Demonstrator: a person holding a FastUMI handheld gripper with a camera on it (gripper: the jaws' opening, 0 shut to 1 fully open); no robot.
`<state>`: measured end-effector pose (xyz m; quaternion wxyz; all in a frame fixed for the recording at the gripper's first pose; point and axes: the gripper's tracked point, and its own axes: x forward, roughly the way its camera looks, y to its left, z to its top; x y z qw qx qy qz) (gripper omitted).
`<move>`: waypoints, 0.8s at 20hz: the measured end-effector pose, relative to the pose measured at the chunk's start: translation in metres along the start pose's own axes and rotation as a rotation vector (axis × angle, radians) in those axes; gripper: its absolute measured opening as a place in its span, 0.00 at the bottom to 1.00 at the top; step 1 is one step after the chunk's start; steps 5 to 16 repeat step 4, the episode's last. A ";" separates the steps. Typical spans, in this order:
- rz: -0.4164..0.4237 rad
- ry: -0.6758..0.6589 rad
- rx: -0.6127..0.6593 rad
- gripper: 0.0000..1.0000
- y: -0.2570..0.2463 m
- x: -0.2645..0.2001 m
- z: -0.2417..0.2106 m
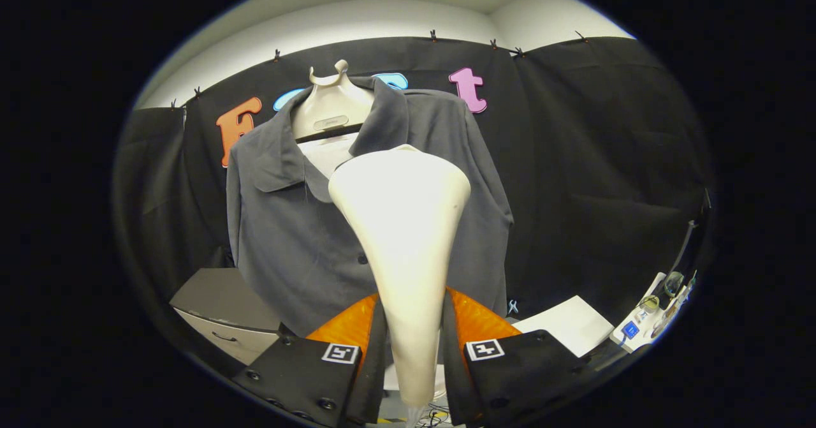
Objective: Iron the clothes twice with a garment steamer, once on the left side and once on the right side.
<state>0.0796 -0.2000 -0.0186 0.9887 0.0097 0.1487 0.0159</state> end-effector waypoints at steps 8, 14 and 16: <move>0.009 -0.024 0.003 0.47 0.009 -0.009 0.006; 0.009 -0.024 0.003 0.47 0.009 -0.009 0.006; 0.009 -0.024 0.003 0.47 0.009 -0.009 0.006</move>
